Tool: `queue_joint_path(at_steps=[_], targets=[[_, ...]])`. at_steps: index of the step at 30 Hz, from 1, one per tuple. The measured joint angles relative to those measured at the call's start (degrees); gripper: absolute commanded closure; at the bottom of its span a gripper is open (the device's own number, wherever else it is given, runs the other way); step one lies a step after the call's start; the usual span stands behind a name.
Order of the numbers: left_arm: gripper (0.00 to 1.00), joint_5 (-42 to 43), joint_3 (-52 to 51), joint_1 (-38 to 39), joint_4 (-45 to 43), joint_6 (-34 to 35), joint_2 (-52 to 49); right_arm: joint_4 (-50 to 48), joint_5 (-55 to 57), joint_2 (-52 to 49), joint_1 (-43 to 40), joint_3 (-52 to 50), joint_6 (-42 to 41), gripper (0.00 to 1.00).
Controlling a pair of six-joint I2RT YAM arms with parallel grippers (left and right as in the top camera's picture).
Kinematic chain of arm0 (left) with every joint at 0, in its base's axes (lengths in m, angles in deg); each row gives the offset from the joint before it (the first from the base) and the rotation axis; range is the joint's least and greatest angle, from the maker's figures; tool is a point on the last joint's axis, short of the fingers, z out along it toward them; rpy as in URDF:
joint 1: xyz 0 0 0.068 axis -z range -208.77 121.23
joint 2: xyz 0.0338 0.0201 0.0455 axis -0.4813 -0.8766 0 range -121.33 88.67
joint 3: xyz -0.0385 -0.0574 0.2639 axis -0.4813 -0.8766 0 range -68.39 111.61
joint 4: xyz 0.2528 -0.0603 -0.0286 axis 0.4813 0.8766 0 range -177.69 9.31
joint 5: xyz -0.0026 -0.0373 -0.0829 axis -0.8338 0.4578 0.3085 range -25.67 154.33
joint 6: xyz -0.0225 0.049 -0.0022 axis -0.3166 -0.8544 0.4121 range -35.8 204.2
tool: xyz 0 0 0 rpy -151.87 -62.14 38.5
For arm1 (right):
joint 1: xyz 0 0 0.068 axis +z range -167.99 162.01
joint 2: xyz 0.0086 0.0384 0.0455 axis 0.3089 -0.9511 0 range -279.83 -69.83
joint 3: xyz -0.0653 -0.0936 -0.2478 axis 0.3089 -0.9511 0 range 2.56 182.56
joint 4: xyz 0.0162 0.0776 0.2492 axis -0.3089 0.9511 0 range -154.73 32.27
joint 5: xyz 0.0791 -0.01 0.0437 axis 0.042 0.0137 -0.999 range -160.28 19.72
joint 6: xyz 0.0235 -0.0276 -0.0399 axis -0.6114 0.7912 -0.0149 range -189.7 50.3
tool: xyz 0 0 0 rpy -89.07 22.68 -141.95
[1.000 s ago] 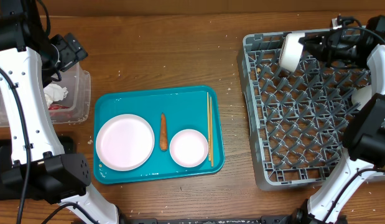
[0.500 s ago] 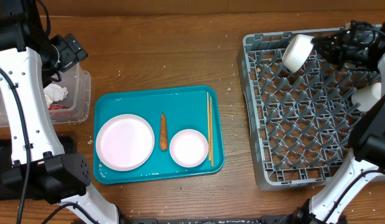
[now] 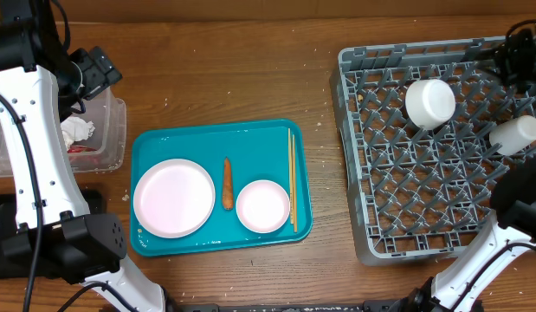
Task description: Sort waste into correct bins and load items into the dishwasher
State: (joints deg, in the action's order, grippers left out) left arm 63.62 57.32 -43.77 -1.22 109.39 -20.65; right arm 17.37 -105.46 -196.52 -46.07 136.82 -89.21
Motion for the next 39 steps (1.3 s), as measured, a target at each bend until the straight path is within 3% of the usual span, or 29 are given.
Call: queue_joint_path(at_steps=[4,7,9,11,12,16,20,28,39], targets=[[0.00,0.00,0.00,0.00,-0.59,0.00,0.00,6.47,4.33,0.00,0.92,7.78,0.11,0.74],[0.00,0.00,0.00,0.00,-0.83,0.02,0.00,11.56,7.43,0.22,4.33,13.86,0.59,0.41],[0.00,0.04,0.00,0.00,-0.94,0.07,0.00,13.79,11.21,0.87,8.61,15.74,0.96,0.33],[0.00,0.04,0.00,0.02,-1.01,0.22,0.00,14.82,17.46,1.38,14.10,15.78,0.85,0.33],[0.00,0.04,0.00,0.00,-1.01,0.24,0.00,14.86,19.56,1.38,15.82,15.61,0.52,0.35],[0.00,0.04,0.00,0.00,-0.55,0.39,0.00,13.75,32.92,1.38,22.80,11.08,-3.93,0.69],[0.00,0.04,0.00,0.00,0.44,0.39,0.00,10.67,37.97,1.38,21.77,5.90,-8.24,0.93],[0.00,0.04,0.00,0.00,0.96,0.39,0.00,5.16,35.34,1.38,14.93,-5.97,-10.01,0.96],[0.00,0.04,0.00,0.02,-0.79,0.39,0.00,-2.84,27.19,1.38,18.36,-11.82,-7.02,0.96]])
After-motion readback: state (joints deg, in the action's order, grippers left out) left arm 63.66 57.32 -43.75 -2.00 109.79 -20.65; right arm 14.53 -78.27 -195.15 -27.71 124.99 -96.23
